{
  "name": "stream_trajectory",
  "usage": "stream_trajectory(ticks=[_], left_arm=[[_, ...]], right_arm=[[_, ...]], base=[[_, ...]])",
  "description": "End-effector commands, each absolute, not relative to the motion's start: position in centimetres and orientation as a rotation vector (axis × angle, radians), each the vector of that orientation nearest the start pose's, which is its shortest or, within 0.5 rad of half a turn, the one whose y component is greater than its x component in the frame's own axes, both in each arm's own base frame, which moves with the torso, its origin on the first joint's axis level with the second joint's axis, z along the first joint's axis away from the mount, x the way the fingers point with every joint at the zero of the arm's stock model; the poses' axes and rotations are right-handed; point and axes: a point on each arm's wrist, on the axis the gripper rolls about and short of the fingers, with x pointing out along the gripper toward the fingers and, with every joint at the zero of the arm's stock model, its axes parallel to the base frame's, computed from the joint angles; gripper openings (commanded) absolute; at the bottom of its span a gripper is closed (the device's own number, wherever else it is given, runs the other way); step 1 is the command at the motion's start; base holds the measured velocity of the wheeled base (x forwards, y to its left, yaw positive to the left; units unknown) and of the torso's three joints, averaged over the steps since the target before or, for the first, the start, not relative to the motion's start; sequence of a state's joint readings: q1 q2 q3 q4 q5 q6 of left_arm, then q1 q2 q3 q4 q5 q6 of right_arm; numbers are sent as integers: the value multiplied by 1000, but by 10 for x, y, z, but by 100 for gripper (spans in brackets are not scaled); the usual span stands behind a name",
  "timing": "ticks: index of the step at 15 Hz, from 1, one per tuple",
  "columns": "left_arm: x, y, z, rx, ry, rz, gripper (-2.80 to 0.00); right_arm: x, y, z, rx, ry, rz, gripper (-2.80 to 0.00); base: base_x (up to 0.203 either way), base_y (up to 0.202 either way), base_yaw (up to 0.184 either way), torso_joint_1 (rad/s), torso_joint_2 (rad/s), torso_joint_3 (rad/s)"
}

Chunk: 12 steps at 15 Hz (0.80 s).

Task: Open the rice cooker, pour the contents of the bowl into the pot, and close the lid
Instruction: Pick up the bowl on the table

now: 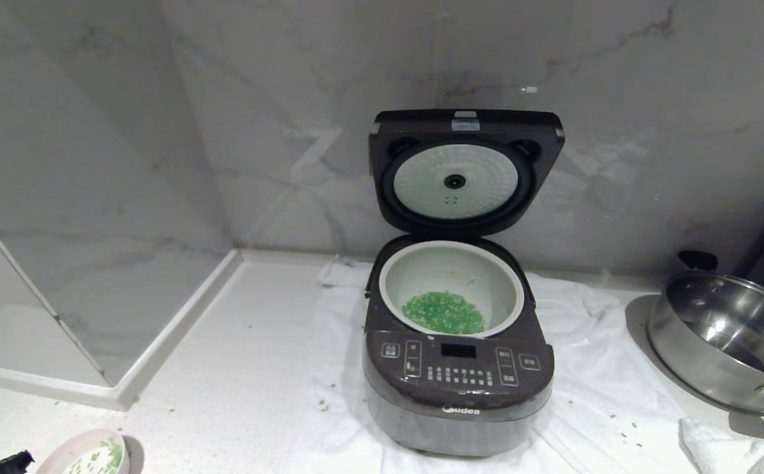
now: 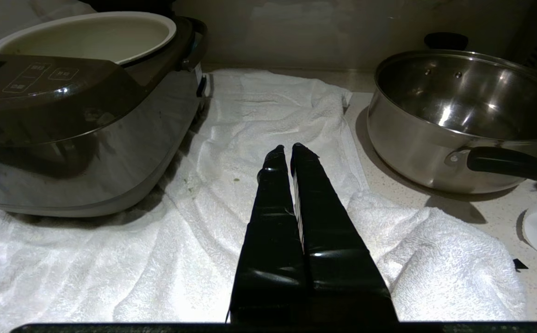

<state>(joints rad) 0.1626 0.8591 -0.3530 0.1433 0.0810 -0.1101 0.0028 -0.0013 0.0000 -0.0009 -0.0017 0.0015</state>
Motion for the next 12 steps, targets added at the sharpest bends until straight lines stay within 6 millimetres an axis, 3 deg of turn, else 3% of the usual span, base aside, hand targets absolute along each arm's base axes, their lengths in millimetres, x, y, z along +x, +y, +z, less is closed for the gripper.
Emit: stream_trajectory(ticks=[1,3,9,12], left_arm=[[117,29,132,-174,867,350,-280],[120,37,126,-206,909,403,-280],[117,35,126,-186,902,380,-280],[115,35,125,-191,902,374,-280]], right_arm=[[-23,0,76,2,-2,2,-280],[-23,0,76,2,-2,2,-280],[-23,0,76,2,-2,2,-280],[-23,0,76,2,-2,2,-280]], base=[[0,0,0,0,0,0],[0,0,0,0,0,0],[0,0,0,0,0,0],[0,0,0,-134,304,188]])
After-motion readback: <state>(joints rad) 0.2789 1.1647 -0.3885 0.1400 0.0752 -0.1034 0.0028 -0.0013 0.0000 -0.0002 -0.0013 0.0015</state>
